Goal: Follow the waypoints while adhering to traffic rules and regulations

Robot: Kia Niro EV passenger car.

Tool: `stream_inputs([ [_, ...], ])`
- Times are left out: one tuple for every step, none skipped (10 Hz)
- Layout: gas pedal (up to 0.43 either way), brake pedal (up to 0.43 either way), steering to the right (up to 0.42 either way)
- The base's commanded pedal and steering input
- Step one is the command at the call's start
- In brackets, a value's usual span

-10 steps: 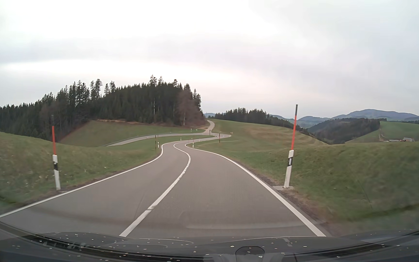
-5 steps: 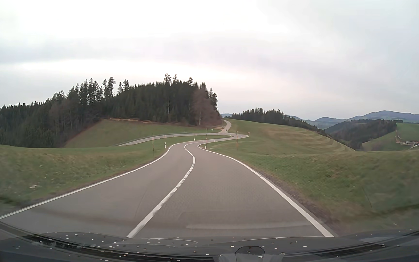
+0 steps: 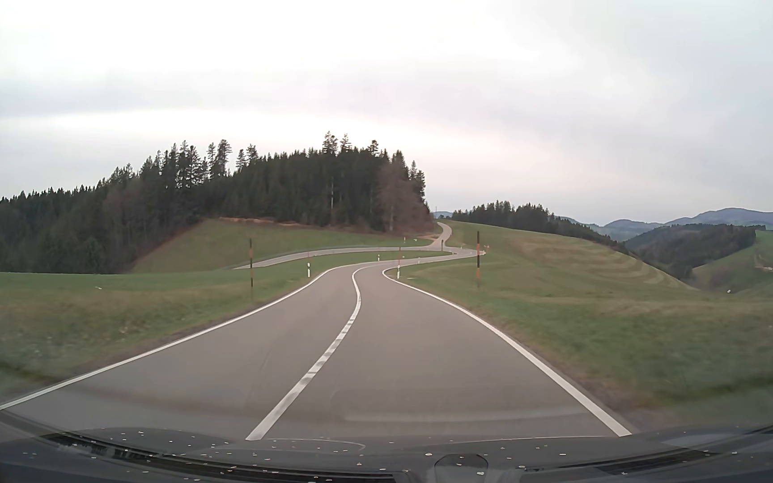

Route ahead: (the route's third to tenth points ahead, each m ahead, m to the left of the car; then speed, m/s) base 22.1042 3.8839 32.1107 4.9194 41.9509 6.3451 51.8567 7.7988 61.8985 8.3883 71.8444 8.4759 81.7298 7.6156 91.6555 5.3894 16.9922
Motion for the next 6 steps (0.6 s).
stream_inputs([
  [0.0, 0.0, -0.026],
  [0.0, 0.0, -0.025],
  [0.0, 0.0, -0.026],
  [0.0, 0.0, -0.026],
  [0.0, 0.0, -0.025],
  [0.0, 0.0, -0.025],
])
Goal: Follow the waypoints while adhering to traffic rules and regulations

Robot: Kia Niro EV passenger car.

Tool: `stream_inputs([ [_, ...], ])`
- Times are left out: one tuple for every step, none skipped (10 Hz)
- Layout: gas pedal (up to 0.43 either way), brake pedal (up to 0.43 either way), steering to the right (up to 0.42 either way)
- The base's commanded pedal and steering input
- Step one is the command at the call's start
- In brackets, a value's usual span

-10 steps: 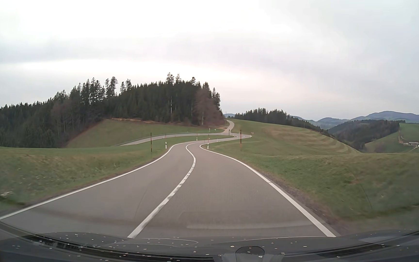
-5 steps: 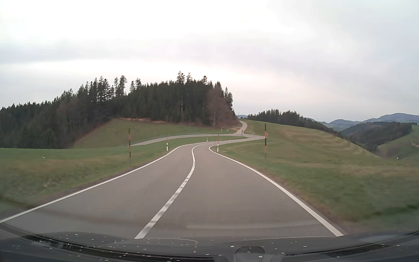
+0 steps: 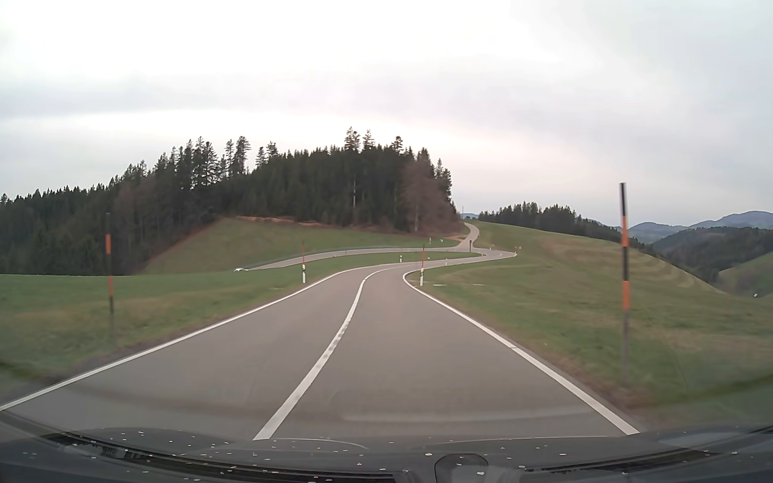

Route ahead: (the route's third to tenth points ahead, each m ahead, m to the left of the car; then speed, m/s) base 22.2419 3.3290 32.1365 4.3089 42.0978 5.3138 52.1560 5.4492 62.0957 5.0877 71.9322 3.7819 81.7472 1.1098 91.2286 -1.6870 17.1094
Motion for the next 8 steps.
stream_inputs([
  [0.0, 0.012, -0.025],
  [0.0, 0.018, -0.026],
  [0.0, 0.043, -0.025],
  [0.0, 0.055, -0.024],
  [0.0, 0.085, -0.021],
  [0.0, 0.11, -0.02],
  [0.0, 0.14, -0.019],
  [0.0, 0.183, -0.018],
])
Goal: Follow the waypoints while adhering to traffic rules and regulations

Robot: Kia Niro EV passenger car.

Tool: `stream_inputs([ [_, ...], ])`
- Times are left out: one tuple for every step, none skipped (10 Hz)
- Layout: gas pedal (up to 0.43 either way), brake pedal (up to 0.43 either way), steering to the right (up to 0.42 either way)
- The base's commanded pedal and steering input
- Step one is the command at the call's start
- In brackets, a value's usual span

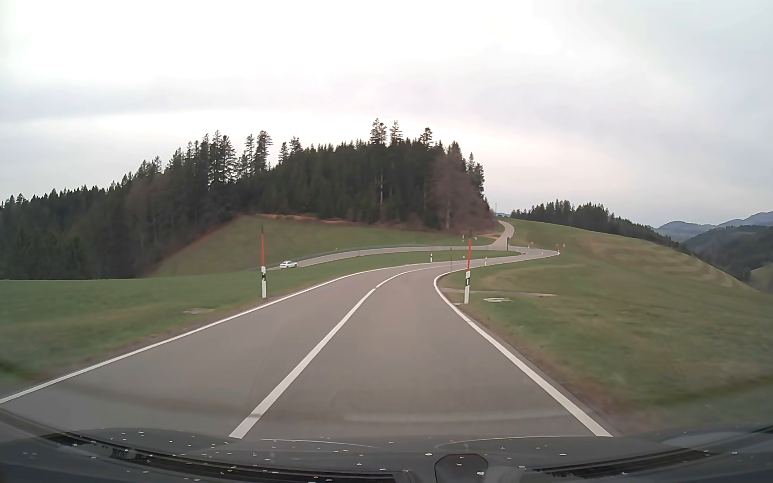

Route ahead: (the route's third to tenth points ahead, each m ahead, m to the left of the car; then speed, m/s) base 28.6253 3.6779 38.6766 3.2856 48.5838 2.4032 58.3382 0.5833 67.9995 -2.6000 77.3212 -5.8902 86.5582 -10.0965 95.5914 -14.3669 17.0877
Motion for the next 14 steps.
stream_inputs([
  [0.0, 0.207, -0.015],
  [0.0, 0.22, -0.014],
  [0.0, 0.232, -0.013],
  [0.0, 0.238, -0.013],
  [0.0, 0.244, -0.011],
  [0.0, 0.25, -0.009],
  [0.0, 0.25, -0.008],
  [0.0, 0.25, -0.007],
  [0.0, 0.25, -0.005],
  [0.0, 0.25, -0.001],
  [0.0, 0.25, 0.001],
  [0.0, 0.232, 0.003],
  [0.0, 0.189, 0.008],
  [0.0, 0.165, 0.014],
])
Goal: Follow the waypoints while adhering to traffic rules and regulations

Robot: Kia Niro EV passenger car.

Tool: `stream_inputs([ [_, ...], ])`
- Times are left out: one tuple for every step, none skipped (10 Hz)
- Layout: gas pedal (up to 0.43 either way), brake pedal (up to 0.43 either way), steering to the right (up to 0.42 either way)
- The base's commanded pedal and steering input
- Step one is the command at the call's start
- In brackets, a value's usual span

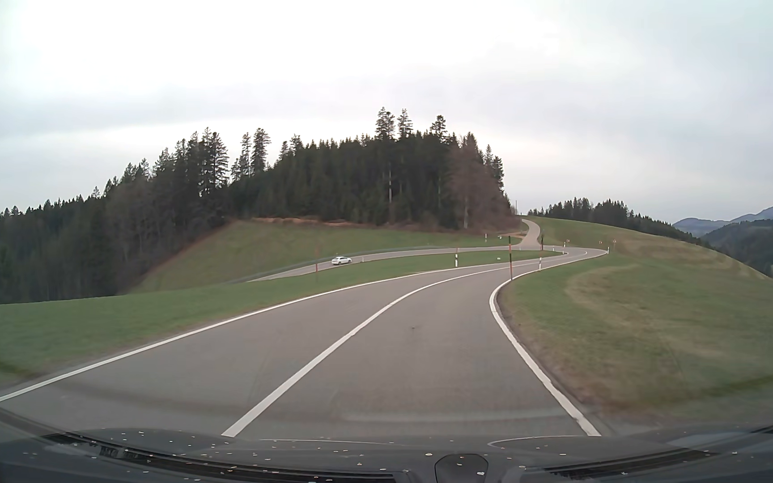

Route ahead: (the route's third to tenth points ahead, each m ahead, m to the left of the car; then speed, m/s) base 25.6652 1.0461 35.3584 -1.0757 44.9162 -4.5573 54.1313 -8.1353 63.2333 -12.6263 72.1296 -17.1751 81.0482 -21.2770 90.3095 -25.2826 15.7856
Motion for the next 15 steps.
stream_inputs([
  [0.0, 0.152, 0.017],
  [0.0, 0.146, 0.02],
  [0.0, 0.146, 0.026],
  [0.0, 0.146, 0.032],
  [0.0, 0.146, 0.035],
  [0.0, 0.14, 0.038],
  [0.0, 0.128, 0.041],
  [0.0, 0.098, 0.044],
  [0.0, 0.073, 0.046],
  [0.0, 0.073, 0.05],
  [0.0, 0.073, 0.054],
  [0.0, 0.073, 0.055],
  [0.0, 0.073, 0.055],
  [0.0, 0.043, 0.055],
  [0.0, 0.018, 0.054],
])
